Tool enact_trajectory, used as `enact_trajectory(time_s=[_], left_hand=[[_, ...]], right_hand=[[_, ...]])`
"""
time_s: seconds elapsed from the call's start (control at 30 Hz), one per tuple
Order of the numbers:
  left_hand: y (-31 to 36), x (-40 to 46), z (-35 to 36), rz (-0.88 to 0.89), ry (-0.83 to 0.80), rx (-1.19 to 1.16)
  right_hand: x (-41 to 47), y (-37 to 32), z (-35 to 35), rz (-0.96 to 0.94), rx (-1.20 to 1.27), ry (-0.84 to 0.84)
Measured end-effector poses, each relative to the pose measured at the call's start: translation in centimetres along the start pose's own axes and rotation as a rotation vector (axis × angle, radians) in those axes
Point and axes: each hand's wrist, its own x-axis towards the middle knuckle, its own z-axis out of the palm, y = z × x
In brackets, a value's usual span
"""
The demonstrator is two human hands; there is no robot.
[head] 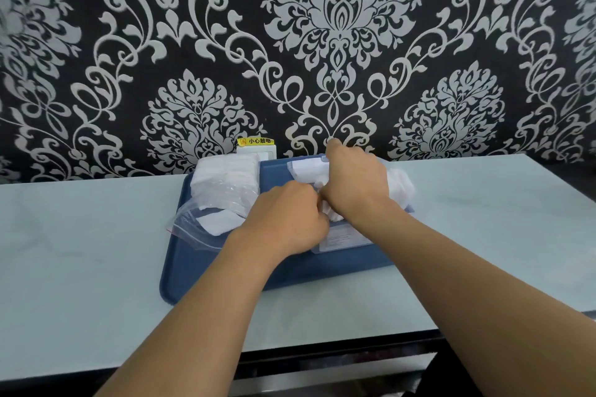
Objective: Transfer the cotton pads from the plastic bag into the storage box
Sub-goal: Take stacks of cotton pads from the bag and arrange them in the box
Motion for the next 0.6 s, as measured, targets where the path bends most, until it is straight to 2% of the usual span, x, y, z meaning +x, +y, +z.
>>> enact_trajectory(time_s=[0.1, 0.23, 0.33, 0.37, 0.43, 0.5, 0.6], left_hand=[[0.4, 0.0, 0.3, 0.001, -0.037, 0.015], [0.4, 0.4, 0.5, 0.0, -0.113, 0.006], [0.5, 0.7, 0.7, -0.024, -0.151, -0.009], [0.6, 0.9, 0.7, -0.038, -0.159, -0.019], [0.7, 1.0, 0.8, -0.051, -0.159, -0.046], [0.9, 0.8, 0.6, -0.048, -0.147, -0.083], [1.1, 0.5, 0.3, -0.03, -0.156, -0.117]], right_hand=[[-0.2, 0.5, 0.3, -0.05, -0.03, 0.055], [-0.4, 1.1, -0.7, -0.006, 0.177, -0.079], [-1.0, 2.2, -3.3, 0.024, 0.313, 0.084], [-1.2, 2.5, -3.9, 0.04, 0.395, 0.078], [-1.8, 2.4, -4.3, 0.076, 0.532, -0.154], [-2.2, 2.2, -3.2, 0.021, 0.485, -0.372], [-1.9, 2.5, -1.8, 0.021, 0.51, -0.418]])
